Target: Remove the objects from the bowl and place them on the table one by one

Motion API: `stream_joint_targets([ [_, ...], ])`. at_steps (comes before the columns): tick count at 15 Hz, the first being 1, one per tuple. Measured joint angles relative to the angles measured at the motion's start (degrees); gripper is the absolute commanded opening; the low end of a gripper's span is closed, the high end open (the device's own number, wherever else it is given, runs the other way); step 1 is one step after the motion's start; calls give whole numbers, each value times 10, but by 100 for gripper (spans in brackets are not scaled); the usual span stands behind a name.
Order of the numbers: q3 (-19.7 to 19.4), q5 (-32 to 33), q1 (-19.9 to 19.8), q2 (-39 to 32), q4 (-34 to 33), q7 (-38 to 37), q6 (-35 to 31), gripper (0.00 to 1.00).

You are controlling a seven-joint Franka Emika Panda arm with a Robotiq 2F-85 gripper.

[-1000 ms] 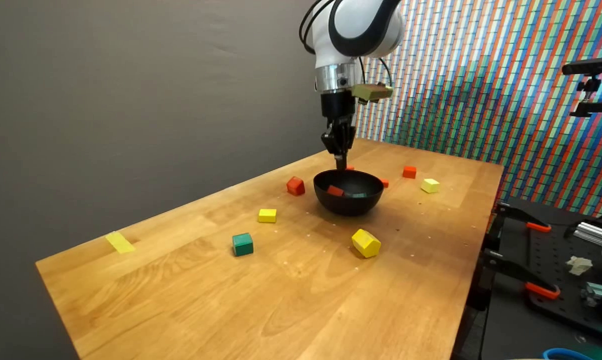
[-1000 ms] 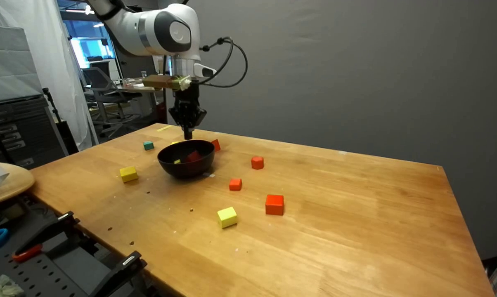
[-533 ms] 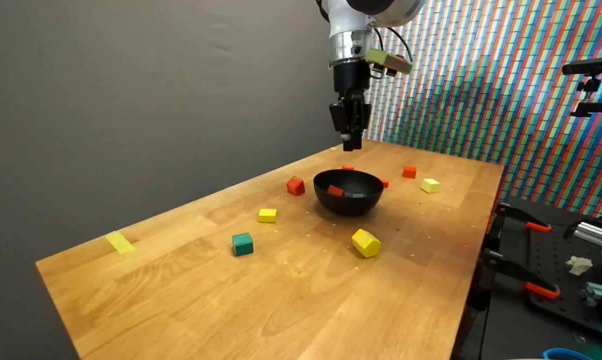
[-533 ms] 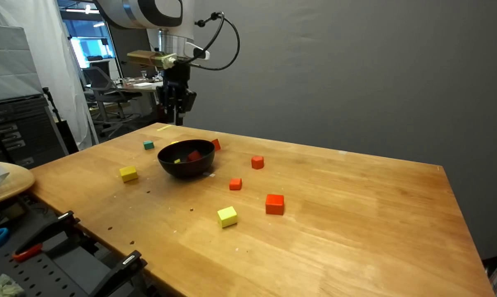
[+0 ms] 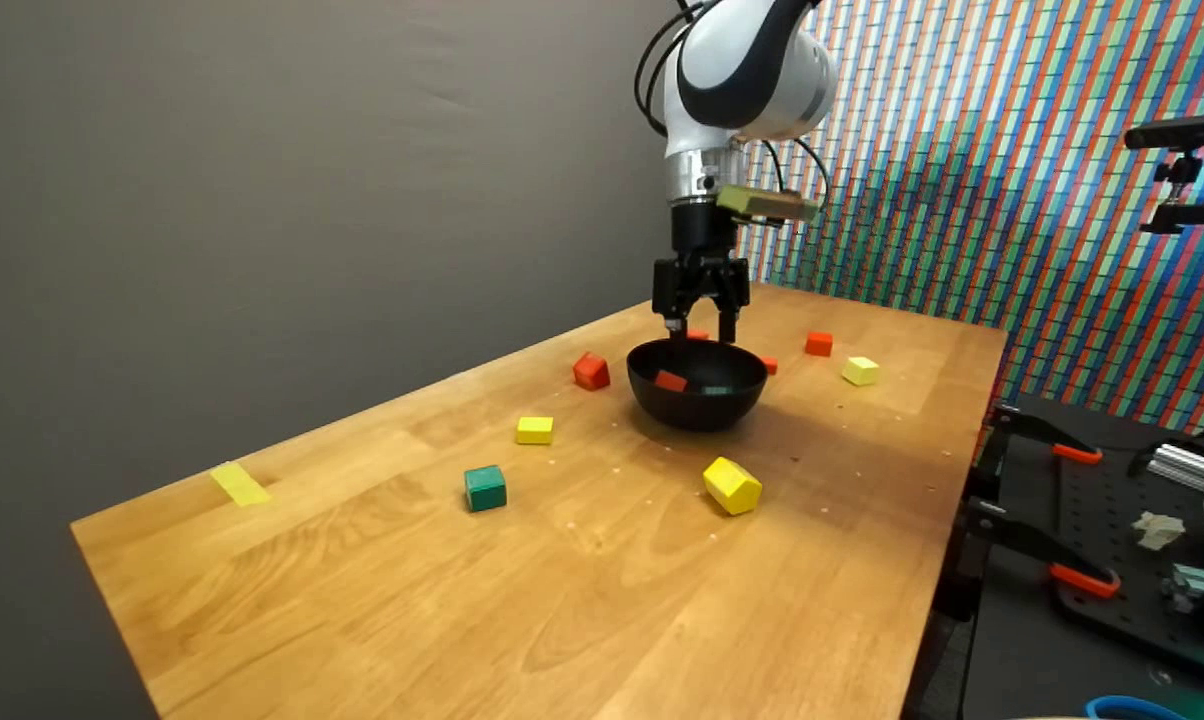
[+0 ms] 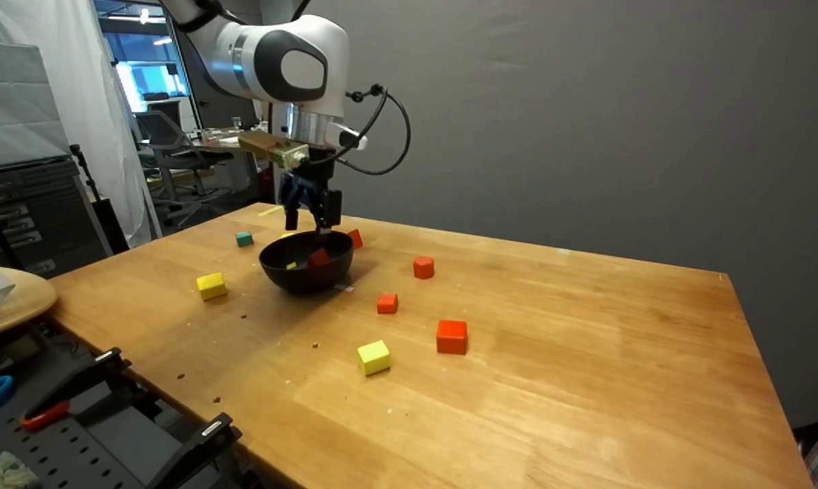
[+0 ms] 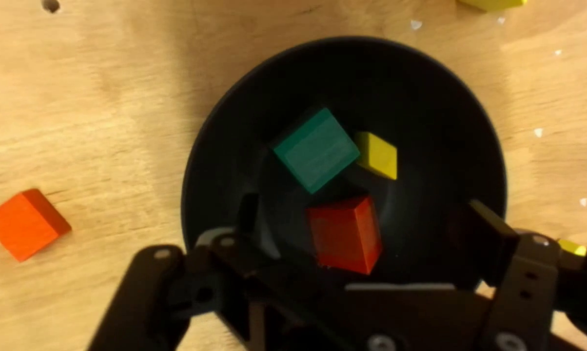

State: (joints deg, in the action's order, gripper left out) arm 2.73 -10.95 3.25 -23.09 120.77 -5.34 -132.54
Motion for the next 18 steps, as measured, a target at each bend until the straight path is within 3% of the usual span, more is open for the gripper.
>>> stream_joint_targets([
  [6, 1, 0, 2, -79, -24, -21, -59, 96],
  [14, -10, 31, 14, -87, -25, -57, -57, 99],
  [15, -15, 44, 20, -87, -25, -65, -52, 91],
  [16, -19, 58, 25, -86, -25, -70, -36, 74],
  [17, -23, 73, 30, -84, -25, -77, -14, 71],
  [18, -24, 80, 33, -81, -27, -79, 17, 61],
])
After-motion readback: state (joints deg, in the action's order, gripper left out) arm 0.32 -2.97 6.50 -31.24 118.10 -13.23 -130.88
